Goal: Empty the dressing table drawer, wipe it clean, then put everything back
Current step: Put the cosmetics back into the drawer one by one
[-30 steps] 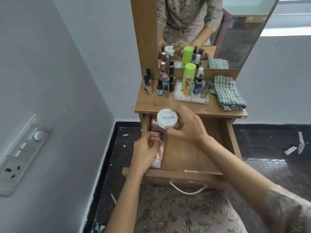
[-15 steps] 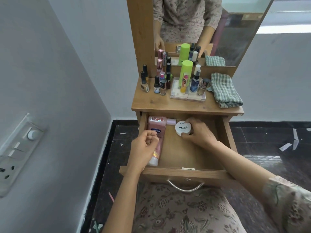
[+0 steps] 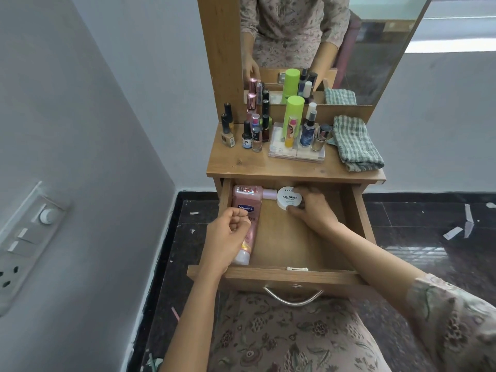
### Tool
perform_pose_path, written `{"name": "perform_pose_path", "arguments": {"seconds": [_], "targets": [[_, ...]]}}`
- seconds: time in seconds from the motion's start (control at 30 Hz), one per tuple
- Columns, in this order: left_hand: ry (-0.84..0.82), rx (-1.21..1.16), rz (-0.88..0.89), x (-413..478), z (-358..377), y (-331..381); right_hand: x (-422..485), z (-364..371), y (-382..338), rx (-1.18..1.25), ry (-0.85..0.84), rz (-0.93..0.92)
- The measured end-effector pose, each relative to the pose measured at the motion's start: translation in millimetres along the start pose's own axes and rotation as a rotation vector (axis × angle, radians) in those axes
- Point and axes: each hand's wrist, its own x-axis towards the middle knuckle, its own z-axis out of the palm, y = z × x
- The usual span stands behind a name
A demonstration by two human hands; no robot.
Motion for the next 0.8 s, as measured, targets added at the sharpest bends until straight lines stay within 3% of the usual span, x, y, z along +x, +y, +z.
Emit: {"name": "perform_pose_path", "arguments": {"seconds": [0.27,0.47,0.53,0.7,0.8], "targets": [[-0.007,-0.007,-0.009,-1.8,-0.9,1.3,-8.1,-8.2,-9.6,0.026,-0.035,0.035],[-0.002,0.002,0.018,-1.6,-0.8,2.1,-38.6,-26.9,-45.0,-0.32,-0.097,0.105],[-0.003,-0.001,0.025,-0.5,-0.8,1.5,-48.0,-30.3,-63.8,-0.253,-0.03,0.013],[0.017,0.003,0.023,-1.3,-0.1,0.4,-33.8,-57.5,-106.2,0.045,0.405,-0.309],[0.016,0.019,0.007,-1.1,0.8,1.3,-5.4,-72.2,-124.7,0.118,0.452,-0.338]]}}
